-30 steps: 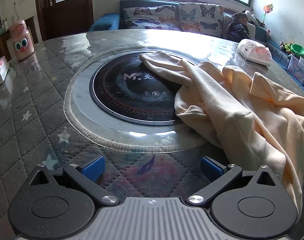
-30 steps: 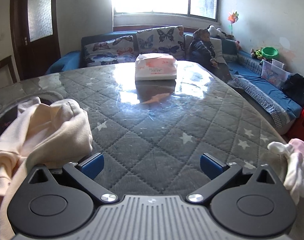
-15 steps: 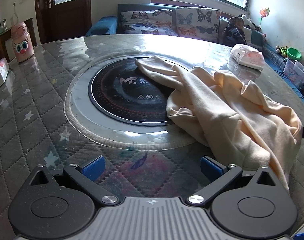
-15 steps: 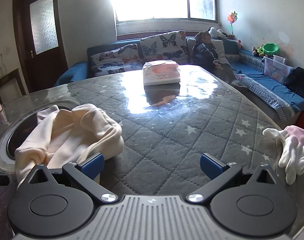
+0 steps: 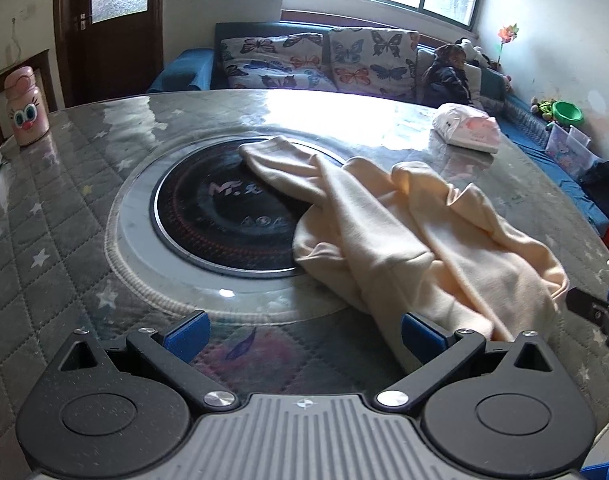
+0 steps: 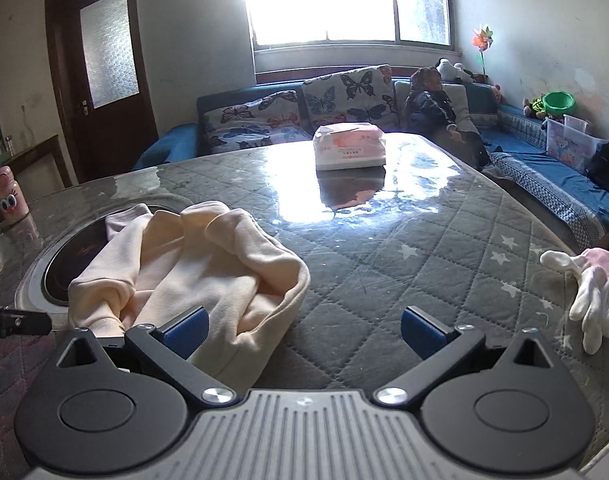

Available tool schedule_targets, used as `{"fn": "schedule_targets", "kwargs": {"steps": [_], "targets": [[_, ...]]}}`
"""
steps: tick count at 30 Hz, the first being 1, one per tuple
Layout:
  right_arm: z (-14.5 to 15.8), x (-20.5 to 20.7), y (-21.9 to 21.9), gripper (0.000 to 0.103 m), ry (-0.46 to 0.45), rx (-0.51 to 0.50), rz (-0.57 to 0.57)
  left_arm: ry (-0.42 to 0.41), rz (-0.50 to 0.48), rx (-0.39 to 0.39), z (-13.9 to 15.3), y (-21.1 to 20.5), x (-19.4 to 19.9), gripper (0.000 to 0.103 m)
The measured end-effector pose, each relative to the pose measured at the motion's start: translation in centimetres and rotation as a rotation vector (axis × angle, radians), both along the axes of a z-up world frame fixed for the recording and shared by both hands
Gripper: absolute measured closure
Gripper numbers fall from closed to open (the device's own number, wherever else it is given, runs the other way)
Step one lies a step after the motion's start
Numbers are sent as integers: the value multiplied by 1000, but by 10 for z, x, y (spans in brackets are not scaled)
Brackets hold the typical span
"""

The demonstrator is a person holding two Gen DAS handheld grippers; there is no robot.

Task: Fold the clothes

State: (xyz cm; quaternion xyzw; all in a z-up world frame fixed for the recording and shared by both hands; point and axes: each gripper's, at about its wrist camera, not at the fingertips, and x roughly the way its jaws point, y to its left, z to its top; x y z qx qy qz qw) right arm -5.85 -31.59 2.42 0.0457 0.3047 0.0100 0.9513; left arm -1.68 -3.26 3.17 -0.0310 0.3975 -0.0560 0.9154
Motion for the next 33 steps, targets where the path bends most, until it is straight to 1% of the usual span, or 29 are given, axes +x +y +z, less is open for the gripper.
{"fn": "schedule_targets", "kwargs": {"steps": [12,17,21,22,24,28,30,33], "targets": [[1,2,6,0,7,-1,25,-22,-39,10,9,-14,18,0],[2,8,6,0,8,-1,30,-46,-65,31,13,-23,34,0],[4,15,7,1,4,-17,39,-46,-84,40,13,-30,48,1],[4,17,7,1,2,-21,42,-43,-92,39,12,-31,52,2],[6,23,8,4,0,-33,55,-33,-97,43,10,-34,59,7],[7,37,11,5,-1,-53,85,-19,-91,35,7,-33,73,8],[7,46,13,8,3,-60,104,-11,-89,22,6,-31,78,11],[5,59,18,9,14,-66,131,1,-98,22,4,-32,85,16]]}}
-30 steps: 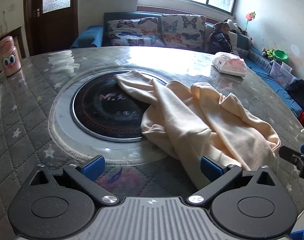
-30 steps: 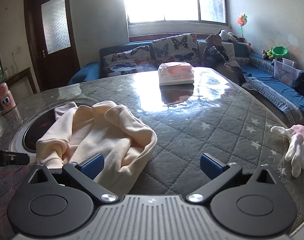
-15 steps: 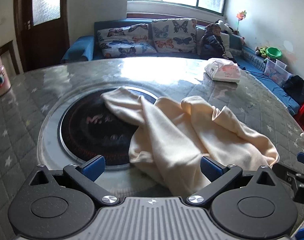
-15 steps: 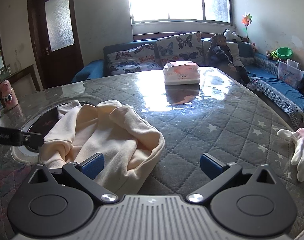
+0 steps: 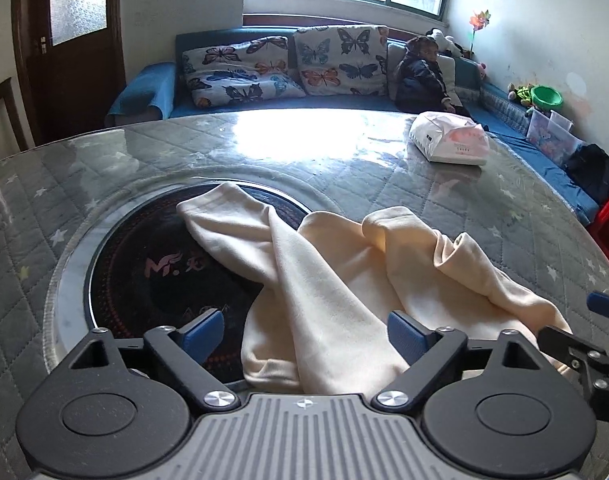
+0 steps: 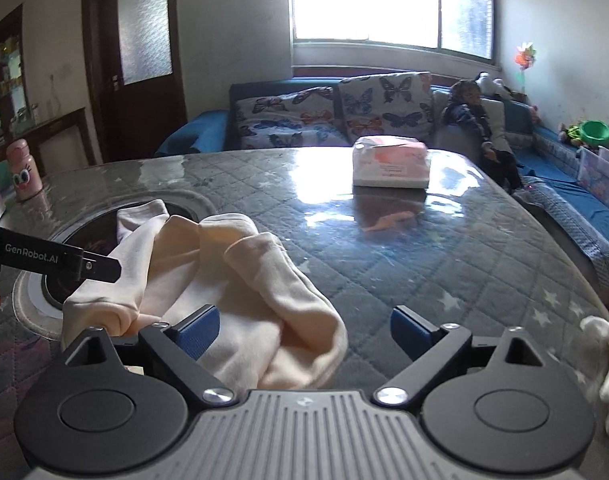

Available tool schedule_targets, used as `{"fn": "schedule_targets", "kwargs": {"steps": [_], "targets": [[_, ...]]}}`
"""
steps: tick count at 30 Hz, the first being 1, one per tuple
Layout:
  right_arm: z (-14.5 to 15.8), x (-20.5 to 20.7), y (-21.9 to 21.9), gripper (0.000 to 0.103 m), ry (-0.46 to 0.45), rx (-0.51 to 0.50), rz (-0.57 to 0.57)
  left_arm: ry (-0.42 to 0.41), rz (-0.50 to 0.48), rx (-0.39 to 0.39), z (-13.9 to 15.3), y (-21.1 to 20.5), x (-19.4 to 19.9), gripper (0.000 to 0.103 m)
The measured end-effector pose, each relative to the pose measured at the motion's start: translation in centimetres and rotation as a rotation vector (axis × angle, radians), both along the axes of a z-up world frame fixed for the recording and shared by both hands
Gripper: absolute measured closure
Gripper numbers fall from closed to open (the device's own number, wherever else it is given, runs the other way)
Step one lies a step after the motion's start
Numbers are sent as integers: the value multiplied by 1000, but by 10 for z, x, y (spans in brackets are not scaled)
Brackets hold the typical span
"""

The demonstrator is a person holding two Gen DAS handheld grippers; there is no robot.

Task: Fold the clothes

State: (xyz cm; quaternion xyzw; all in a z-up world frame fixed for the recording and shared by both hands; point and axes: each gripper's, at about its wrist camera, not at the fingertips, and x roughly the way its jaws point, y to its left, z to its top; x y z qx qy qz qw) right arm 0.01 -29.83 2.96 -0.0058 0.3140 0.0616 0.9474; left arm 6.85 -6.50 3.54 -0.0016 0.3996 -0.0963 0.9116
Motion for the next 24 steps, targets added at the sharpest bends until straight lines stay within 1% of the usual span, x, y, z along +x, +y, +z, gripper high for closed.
{"fn": "schedule_targets", "kwargs": {"steps": [1,3,4,5,6,7,9,12,13,14,16,17,18,19,21,22,23,24], "targets": [[0,5,2,10,2,-4,11,5,-3,0,-1,-1,2,17],[-1,13,6,11,4,-11,30,16,-15,-4,-4,-2,7,26],[-1,17,8,11,6,-14,39,21,-20,-3,-6,-3,8,28],[-2,22,9,12,9,-19,46,25,-24,-2,-8,-4,10,35],[-3,27,11,14,13,-26,53,30,-30,-1,-9,-4,11,47],[-4,32,13,14,17,-33,60,33,-36,-2,-11,-5,11,53],[-8,40,15,17,30,-39,75,37,-45,-7,-13,-4,11,71],[-13,49,19,23,44,-58,94,26,-60,-21,-12,-1,8,88],[-14,52,20,24,47,-66,102,19,-61,-21,-11,0,6,90],[-16,55,21,30,50,-71,107,11,-61,-22,-10,2,4,92],[-19,60,22,36,57,-79,115,-2,-58,-26,-7,6,0,95],[-21,62,22,44,61,-80,116,-7,-54,-27,-6,8,-2,96],[-22,64,21,48,65,-80,116,-11,-50,-28,-4,11,-4,97],[-23,65,21,50,66,-83,113,-14,-46,-30,-3,13,-5,97],[-24,66,20,74,60,-91,100,-18,-38,-35,-1,18,-8,97],[-23,66,19,76,54,-92,86,-18,-37,-40,0,20,-9,97],[-22,66,16,80,54,-86,76,-15,-40,-45,1,20,-9,97],[-22,67,14,88,57,-79,67,-12,-42,-51,2,20,-8,95]]}}
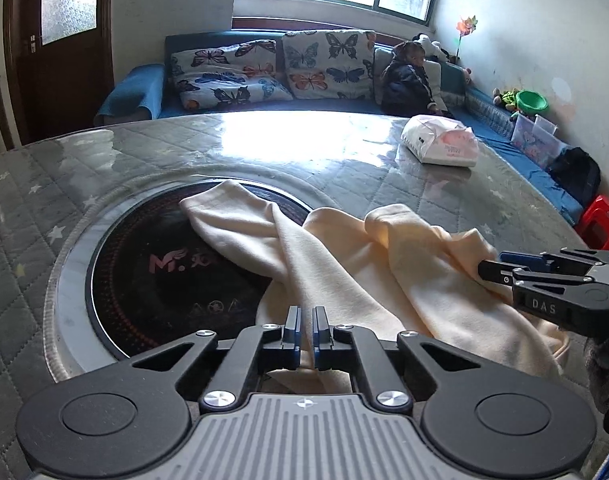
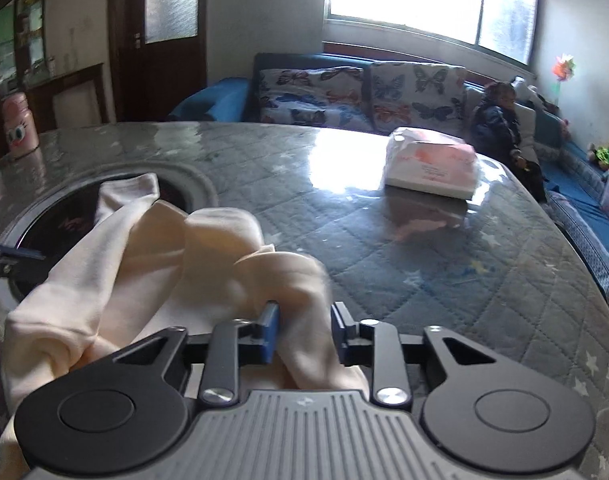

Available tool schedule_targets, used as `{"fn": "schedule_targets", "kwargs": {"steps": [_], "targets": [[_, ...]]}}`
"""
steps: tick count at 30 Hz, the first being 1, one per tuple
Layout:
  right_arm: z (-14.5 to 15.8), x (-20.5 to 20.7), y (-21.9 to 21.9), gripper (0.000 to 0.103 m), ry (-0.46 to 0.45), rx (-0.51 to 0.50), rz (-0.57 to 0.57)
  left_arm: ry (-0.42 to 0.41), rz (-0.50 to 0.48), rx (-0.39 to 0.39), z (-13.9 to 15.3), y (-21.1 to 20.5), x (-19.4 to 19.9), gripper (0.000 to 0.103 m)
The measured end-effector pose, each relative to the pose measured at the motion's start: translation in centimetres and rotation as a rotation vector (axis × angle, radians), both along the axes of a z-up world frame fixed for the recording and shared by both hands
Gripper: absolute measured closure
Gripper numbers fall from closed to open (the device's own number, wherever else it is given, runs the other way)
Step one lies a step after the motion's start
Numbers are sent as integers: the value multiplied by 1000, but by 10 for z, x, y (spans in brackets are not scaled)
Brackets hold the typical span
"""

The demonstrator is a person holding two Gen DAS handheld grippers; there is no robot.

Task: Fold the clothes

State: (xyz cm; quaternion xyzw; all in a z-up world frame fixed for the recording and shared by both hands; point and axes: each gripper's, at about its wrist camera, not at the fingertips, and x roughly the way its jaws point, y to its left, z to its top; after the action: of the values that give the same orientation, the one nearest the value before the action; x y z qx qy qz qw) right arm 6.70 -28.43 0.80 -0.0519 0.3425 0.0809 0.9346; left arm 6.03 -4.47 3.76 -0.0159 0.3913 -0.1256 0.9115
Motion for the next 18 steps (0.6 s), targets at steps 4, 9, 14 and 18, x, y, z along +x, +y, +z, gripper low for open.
{"fn": "schedule_targets", "kwargs": {"steps": [4,9,14,18], "targets": [[2,0,-6,88,3,4,-18,-5,8,-15,4,-6,4,58],[0,-1,-12,80,15,10,-19,-3,2,-4,0,-18,15,36],[-3,-2,-15,64,23,10,-23,46,0,5,-16,-20,25,80],[-7,-6,-16,58,32,11,-28,35,12,-1,-18,-13,18,98]]}}
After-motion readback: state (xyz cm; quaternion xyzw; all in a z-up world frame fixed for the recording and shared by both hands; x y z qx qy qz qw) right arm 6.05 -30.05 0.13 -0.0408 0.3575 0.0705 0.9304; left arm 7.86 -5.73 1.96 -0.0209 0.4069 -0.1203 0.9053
